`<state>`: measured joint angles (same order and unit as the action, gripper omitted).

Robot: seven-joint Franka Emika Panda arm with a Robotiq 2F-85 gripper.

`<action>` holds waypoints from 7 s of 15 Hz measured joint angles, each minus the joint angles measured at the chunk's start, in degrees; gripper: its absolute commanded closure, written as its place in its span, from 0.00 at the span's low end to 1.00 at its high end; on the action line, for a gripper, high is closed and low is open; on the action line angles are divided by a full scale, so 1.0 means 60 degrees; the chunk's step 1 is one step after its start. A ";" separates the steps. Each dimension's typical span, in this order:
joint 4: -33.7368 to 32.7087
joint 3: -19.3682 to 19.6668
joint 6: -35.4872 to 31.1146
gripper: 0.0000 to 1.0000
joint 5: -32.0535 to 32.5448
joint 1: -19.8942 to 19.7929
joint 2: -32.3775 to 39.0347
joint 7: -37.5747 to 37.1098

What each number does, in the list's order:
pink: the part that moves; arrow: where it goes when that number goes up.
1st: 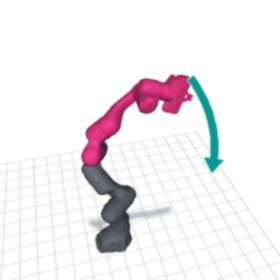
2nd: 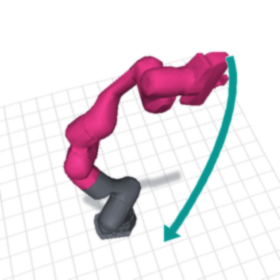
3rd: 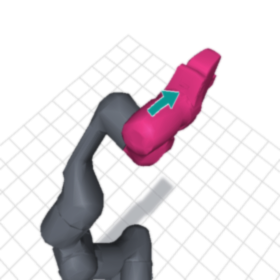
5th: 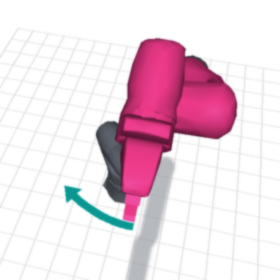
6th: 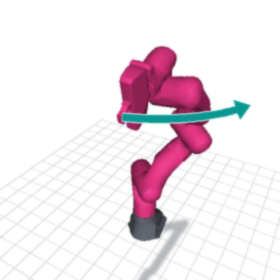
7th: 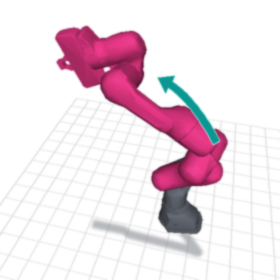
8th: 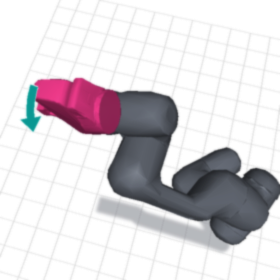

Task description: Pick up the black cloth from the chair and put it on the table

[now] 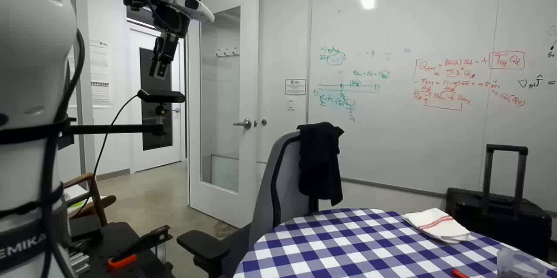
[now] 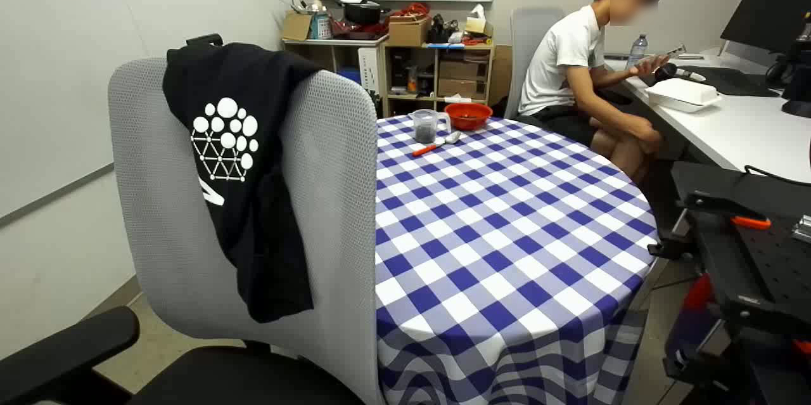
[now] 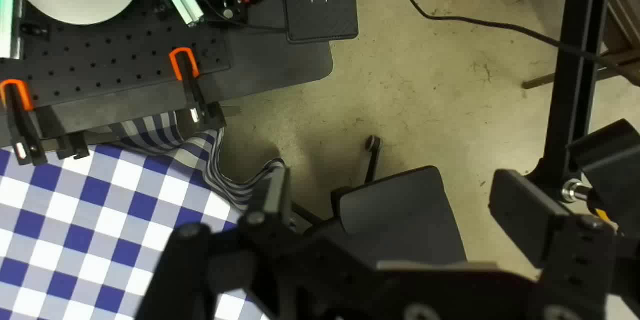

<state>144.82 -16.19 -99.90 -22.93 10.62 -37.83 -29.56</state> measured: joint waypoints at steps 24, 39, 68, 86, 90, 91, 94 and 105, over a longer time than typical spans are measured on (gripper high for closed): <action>0.0923 -0.0477 -0.6244 0.00 0.1327 -0.2297 -0.0185 -0.4851; -0.0182 -0.0175 -0.7638 0.00 0.1402 -0.3185 0.1796 -0.8418; -0.8228 0.3083 -0.5998 0.76 0.8860 0.0908 1.1226 -1.4819; -0.7603 0.3744 -0.6313 0.97 0.9138 0.0582 0.8289 -1.4817; -0.6131 0.3755 -0.6292 0.97 0.9308 -0.0320 0.6451 -1.4806; -0.5814 0.3752 -0.6293 0.97 0.9308 -0.0613 0.6083 -1.4773; -0.4993 0.3752 -0.6292 0.97 0.9292 -0.1500 0.5239 -1.4634; -0.3108 0.3920 -0.6121 0.97 0.9233 -0.4227 0.3149 -1.4609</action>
<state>126.17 7.33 -136.63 32.46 -14.74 -18.94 -117.21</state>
